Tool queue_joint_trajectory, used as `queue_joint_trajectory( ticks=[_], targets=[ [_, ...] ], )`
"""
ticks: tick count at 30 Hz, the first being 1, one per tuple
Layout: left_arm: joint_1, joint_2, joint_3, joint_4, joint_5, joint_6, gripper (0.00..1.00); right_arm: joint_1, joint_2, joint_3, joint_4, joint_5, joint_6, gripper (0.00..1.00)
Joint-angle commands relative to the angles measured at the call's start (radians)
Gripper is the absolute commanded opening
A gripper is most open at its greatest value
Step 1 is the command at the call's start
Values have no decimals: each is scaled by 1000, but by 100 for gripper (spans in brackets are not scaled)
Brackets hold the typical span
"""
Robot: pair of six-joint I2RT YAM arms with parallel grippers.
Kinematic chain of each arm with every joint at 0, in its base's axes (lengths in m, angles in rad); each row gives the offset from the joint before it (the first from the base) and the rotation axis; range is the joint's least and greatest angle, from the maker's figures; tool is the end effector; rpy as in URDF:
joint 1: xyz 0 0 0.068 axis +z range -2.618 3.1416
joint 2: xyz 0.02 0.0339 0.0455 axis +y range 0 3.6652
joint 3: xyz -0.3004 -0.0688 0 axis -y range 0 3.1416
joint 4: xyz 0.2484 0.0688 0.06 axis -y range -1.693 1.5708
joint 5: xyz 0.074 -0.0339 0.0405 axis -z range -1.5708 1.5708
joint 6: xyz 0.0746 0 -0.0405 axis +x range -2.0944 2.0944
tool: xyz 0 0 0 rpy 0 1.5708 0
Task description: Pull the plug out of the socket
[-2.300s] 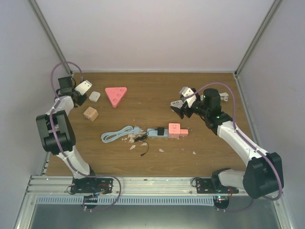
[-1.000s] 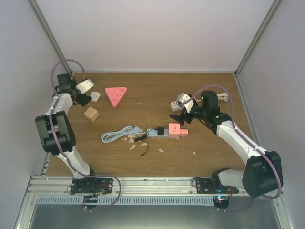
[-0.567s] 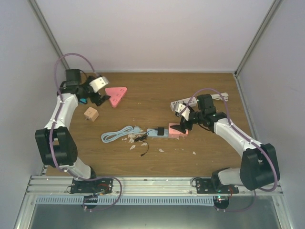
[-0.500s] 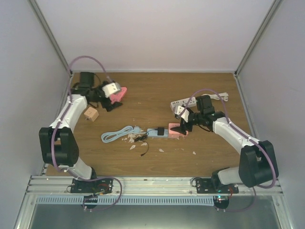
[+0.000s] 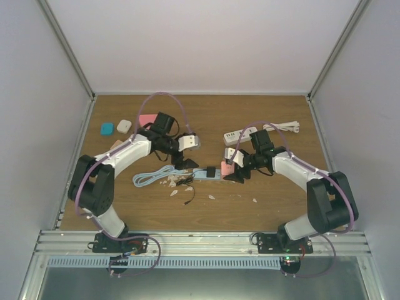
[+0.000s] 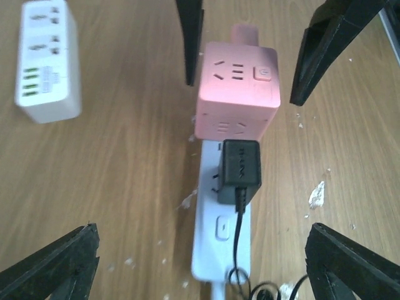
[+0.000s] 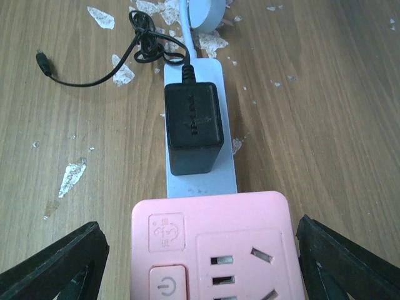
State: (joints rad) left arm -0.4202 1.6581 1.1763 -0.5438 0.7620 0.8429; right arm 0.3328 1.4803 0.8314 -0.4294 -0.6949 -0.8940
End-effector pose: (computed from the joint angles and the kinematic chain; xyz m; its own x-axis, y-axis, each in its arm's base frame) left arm 0.3081 -0.1941 0.2414 -0.0550 0.6162 -0.7857 0.9966 0.0819 -0.0056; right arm 0.2576 0.1396 0.1947 -0.1029 -0.6691 -0.7360 -0.9856 0.1683 -0.0152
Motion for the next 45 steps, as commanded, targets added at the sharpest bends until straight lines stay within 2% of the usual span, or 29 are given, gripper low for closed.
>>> queue_joint_trajectory(
  ticks=[1,6,10,15,19,23,27,37,45],
  targets=[
    [-70,65,-20,114,5,-51,88,10,28,-12,3,7,-29,83],
    [-125,128,-16,170,-11,-79,82,15,56,-9,8,6,-32,81],
    [-167,175,-15,198,-32,-74,74,16,75,-3,6,2,-33,72],
    [-192,215,-15,219,-60,-66,60,17,85,-5,4,6,-35,64],
    [-195,216,-18,225,-50,-71,43,17,96,-2,2,12,-36,53],
    [-194,196,-17,220,27,-89,27,18,113,7,-16,13,-46,43],
    [-193,186,-10,215,120,-133,18,17,133,20,-33,33,-47,29],
    [-175,170,56,169,226,-171,8,28,135,25,-29,75,-37,19],
    [-190,59,-33,255,69,-64,6,30,150,31,-44,81,-38,16]
  ],
)
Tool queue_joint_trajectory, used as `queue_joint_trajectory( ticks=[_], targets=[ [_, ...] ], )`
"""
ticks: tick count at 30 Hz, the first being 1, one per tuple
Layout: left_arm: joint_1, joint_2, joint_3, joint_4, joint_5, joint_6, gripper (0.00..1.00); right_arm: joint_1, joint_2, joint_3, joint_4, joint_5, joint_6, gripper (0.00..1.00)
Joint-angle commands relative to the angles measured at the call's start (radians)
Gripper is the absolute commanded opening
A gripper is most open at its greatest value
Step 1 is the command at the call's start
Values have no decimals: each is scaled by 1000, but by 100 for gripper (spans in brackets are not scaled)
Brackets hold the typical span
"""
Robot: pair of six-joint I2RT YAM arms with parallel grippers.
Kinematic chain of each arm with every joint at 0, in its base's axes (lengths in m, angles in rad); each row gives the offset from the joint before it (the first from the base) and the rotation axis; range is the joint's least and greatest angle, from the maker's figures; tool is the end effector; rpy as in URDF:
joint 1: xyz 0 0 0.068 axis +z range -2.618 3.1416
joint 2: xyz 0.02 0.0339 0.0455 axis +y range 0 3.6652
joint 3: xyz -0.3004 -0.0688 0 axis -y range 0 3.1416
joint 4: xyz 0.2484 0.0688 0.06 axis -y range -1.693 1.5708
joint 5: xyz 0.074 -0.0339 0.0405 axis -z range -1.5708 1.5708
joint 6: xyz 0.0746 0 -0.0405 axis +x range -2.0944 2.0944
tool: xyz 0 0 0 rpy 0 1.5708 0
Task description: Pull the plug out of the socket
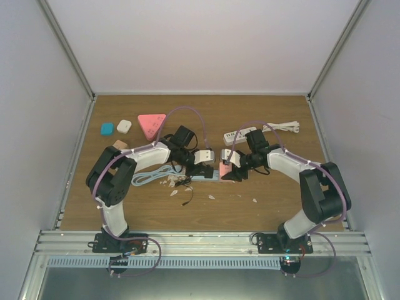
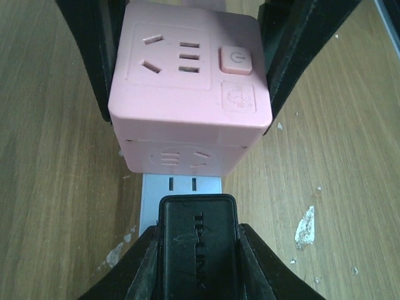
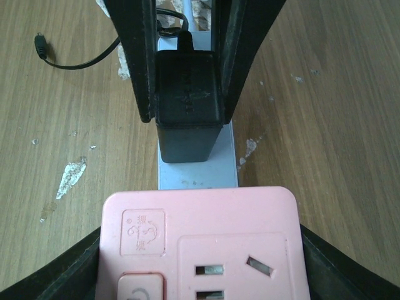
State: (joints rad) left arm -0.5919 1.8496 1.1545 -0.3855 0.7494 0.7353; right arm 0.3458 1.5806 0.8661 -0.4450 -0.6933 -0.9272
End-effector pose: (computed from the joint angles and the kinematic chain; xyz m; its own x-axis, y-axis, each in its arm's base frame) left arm 0.2973 -0.2611 0.1758 -0.0904 0.6526 -0.7523 0.9915 -0.0123 -0.1299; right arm 0.2684 0.1474 0.1760 -0.1166 -0.6960 -0.7085 -0.9905 0.1337 0.0317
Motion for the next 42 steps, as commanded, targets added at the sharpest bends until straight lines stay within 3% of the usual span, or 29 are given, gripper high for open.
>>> queue_joint_trajectory(
  ticks=[1,6,12,21,24,29,35,42],
  targets=[
    [-19,-144,-26,105,65,61,6,16,52,-3,-30,80,-3,16],
    [-14,-171,-36,88,41,90,6,19,55,-6,-26,85,-1,15],
    [35,-109,40,-10,194,15,6,24,60,-11,-16,104,2,15],
    [40,-30,120,-87,302,-81,6,47,59,-20,-6,142,3,15],
    [33,-64,77,-38,241,-42,6,48,56,-23,-6,143,4,14],
    [-13,-200,-55,50,67,147,8,49,60,-16,-20,134,0,14],
    [-32,-263,-98,78,-43,254,9,49,63,-17,-23,139,4,14],
    [43,-187,25,-105,176,194,8,49,66,-19,-21,150,7,14]
  ],
)
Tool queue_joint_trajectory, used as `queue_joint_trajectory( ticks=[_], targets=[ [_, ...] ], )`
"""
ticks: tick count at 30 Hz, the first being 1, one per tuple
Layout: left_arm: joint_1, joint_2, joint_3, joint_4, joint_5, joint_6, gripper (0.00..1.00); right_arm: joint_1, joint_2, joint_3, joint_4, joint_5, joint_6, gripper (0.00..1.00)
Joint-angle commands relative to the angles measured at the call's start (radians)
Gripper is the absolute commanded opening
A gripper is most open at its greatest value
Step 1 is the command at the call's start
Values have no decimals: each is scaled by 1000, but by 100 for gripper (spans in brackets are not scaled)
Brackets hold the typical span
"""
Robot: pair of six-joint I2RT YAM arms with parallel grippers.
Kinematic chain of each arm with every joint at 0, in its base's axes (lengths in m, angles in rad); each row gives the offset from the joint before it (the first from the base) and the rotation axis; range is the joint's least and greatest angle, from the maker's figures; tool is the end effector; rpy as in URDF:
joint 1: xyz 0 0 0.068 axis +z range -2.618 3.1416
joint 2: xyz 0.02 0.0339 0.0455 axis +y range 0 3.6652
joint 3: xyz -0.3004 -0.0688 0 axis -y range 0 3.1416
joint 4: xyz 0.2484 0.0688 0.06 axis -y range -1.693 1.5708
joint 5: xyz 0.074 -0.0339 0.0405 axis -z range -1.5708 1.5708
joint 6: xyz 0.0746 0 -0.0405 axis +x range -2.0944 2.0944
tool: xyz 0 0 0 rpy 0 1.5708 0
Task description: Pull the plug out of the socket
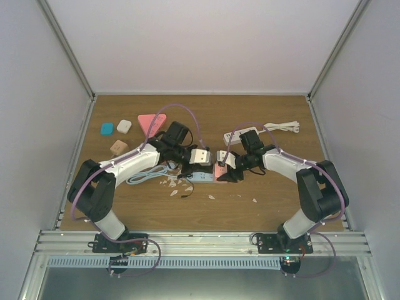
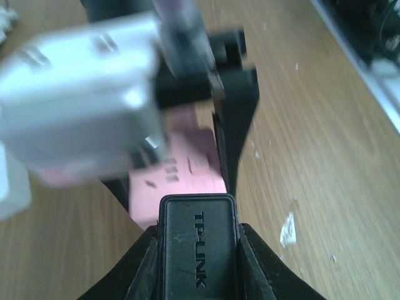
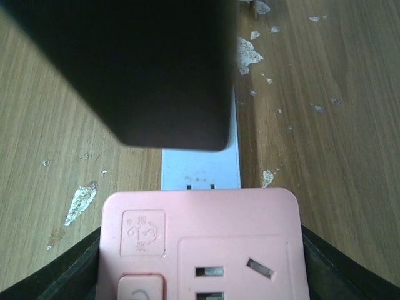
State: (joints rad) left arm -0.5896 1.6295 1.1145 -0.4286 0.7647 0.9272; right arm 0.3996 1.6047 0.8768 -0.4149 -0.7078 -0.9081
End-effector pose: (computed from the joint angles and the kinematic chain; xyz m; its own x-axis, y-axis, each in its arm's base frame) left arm 0.2692 -0.2422 0.2398 0.1873 0.5692 -0.8006 0.9818 -0.1358 0.1331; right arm 0.2665 0.1652 0.1744 -0.0866 -0.6868 -0.7217 -0.9955 0.0870 0.0367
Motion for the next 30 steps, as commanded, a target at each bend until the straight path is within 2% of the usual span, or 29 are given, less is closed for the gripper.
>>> queue_joint_trajectory(
  ticks=[1,5,10,15,19,24,26,30],
  targets=[
    [51,27,64,-74,162,15,8,-5,41,-29,-52,165,-12,14],
    [164,5,119,-167,157,58,9,-6,25,-34,-51,164,-19,15],
    [388,19,239,-198,17,69,9,-5,26,-25,-56,157,-16,17],
    [548,22,275,-121,-166,59,10,-6,20,-24,-52,155,-9,18],
    [678,37,313,-61,-234,16,10,-5,25,-20,-54,150,-9,18],
    [760,50,321,48,-343,20,11,-4,30,-16,-54,147,-6,19],
    [793,55,332,42,-349,35,11,-5,30,-15,-55,151,-7,19],
    [867,10,326,-49,-271,97,11,-5,23,-21,-51,157,-5,19]
  ],
)
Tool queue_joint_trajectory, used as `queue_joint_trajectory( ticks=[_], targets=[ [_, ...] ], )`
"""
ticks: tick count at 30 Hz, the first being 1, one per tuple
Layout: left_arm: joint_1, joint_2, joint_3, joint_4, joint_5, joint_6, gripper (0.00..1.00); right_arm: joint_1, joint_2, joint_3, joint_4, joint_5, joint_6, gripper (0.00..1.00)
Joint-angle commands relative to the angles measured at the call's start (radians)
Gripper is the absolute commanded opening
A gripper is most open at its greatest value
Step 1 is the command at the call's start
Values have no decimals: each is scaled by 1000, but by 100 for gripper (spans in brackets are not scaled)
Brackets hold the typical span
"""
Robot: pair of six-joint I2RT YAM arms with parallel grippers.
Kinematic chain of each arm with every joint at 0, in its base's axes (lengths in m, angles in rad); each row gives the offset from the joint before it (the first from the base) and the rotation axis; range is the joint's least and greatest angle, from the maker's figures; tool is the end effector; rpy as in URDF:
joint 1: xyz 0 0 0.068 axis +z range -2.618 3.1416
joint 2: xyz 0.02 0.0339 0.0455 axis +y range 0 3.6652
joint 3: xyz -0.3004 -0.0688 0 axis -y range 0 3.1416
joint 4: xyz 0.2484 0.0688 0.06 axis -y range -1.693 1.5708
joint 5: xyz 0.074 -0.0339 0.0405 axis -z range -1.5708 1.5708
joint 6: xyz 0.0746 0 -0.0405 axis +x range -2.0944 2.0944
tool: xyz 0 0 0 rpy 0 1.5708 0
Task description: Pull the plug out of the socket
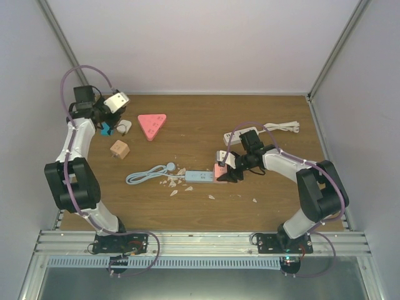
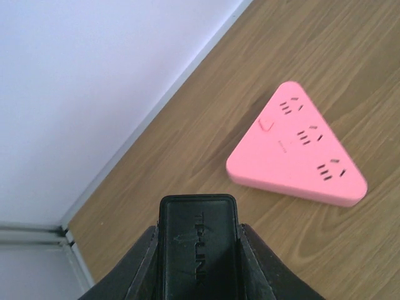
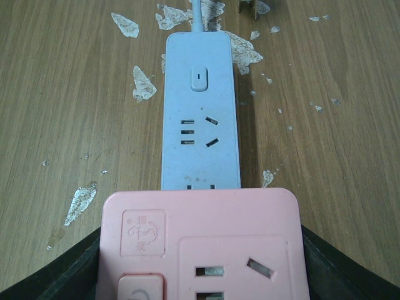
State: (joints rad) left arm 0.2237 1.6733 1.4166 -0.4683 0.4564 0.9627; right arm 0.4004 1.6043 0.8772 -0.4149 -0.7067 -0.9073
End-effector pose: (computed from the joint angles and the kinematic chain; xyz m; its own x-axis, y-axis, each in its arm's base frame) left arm 0.4088 0.0593 0.3138 -0.2689 0.6944 -0.6675 0.6007 0.6626 0.4474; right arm 0.2665 0.1654 0.1745 -0.0864 -0.6872 -0.7213 -0.9955 0.0872 0.0361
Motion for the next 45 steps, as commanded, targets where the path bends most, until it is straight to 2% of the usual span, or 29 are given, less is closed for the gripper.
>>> queue_joint_trajectory(
  ticks=[1,6,13,17,25,28,32,37,40,45],
  targets=[
    [69,-62,13,-31,37,86,11,-6,23,-21,-51,154,-5,19],
    [157,-181,-101,-70,-17,184,11,-6,32,-8,-57,145,-4,19],
    [234,-313,-447,117,-224,343,12,-6,21,-10,-62,135,-2,19],
    [239,-356,-614,220,-268,370,12,-6,28,-5,-63,135,-1,19],
    [180,-435,-831,324,-287,372,17,-6,25,-6,-64,136,1,20],
    [175,-436,-846,304,-268,353,29,-5,26,-5,-67,134,1,20],
    [174,-445,-805,180,-211,375,54,-6,23,0,-79,121,-2,22],
    [173,-466,-716,13,-76,387,81,-6,14,0,-83,96,-8,27],
    [145,-467,-653,-69,19,367,88,-6,2,4,-93,79,-11,38],
    [36,-449,-571,-148,85,305,91,-6,-36,16,-101,45,-3,66]
  ],
)
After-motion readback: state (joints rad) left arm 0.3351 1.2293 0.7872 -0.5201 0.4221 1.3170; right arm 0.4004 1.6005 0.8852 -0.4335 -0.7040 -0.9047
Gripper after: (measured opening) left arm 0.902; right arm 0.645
